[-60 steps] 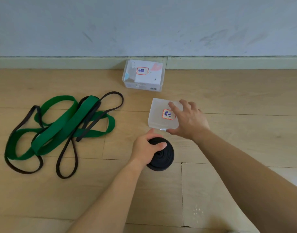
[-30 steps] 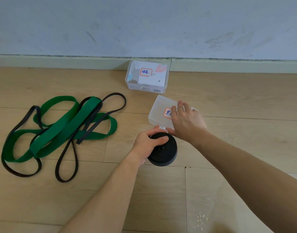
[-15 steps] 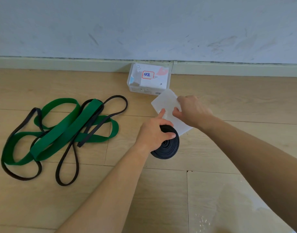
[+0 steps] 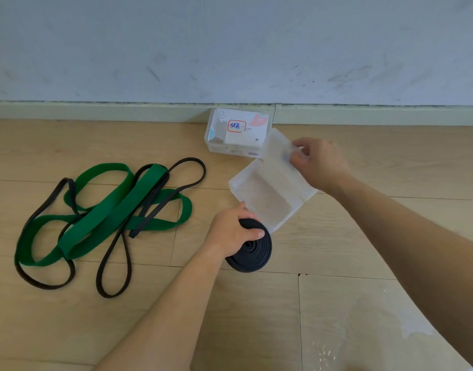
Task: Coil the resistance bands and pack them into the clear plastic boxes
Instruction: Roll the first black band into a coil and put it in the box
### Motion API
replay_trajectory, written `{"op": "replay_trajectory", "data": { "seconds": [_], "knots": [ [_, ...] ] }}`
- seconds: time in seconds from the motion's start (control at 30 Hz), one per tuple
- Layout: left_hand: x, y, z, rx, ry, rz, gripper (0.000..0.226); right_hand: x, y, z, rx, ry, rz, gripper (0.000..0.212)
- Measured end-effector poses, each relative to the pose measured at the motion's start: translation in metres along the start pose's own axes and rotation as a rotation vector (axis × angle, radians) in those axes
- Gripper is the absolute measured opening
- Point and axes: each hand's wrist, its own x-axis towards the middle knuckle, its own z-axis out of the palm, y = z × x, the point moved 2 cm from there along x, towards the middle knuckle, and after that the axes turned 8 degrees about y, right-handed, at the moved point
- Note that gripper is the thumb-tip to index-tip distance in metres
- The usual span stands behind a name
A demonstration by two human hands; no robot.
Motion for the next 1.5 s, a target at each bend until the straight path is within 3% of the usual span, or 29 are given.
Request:
{"op": "replay_trajectory", "data": {
  "seconds": [0.1, 0.23, 0.43, 0.57, 0.7, 0.8, 1.0, 1.17, 1.33, 1.43, 1.5],
  "knots": [
    [-0.011, -0.013, -0.006, -0.006, -0.023, -0.068, 0.024, 0.003, 0.007, 0.004, 0.113, -0.026, 0.083, 0.041],
    [-0.019, -0.018, -0.031, -0.093, 0.085, -0.131, 0.021, 0.013, 0.019, 0.007, 0.239, -0.042, 0.165, 0.041],
    [0.001, 0.005, -0.048, -0.163, 0.242, -0.046, 0.023, 0.025, 0.008, -0.002, -0.092, -0.063, -0.064, 0.034],
    [0.017, 0.021, -0.031, -0.212, 0.266, -0.013, 0.024, 0.033, -0.013, -0.005, -0.173, -0.138, -0.19, 0.033],
    [0.037, 0.031, -0.011, -0.174, 0.227, 0.034, 0.026, 0.041, -0.017, -0.002, -0.22, -0.212, -0.233, 0.032],
    [0.048, 0.027, -0.001, -0.17, 0.222, -0.004, 0.023, 0.048, -0.011, 0.0, -0.125, -0.215, -0.164, 0.032],
    [0.052, 0.018, 0.005, -0.143, 0.218, -0.012, 0.017, 0.043, 0.004, 0.005, -0.169, 0.162, 0.055, 0.053],
    [0.052, 0.02, 0.005, -0.077, 0.182, -0.023, 0.022, 0.013, 0.003, 0.012, -0.098, 0.394, 0.086, 0.02],
    [0.051, 0.022, 0.005, -0.049, 0.158, -0.02, 0.021, 0.034, 0.008, 0.019, -0.042, 0.231, 0.118, 0.018],
    [0.052, 0.022, 0.003, -0.041, 0.149, -0.017, 0.02, 0.034, 0.015, 0.026, 0.001, 0.096, 0.128, 0.033],
    [0.053, 0.022, 0.003, -0.04, 0.148, -0.016, 0.021, 0.025, 0.015, 0.026, 0.068, 0.099, 0.136, 0.035]
  ]
}}
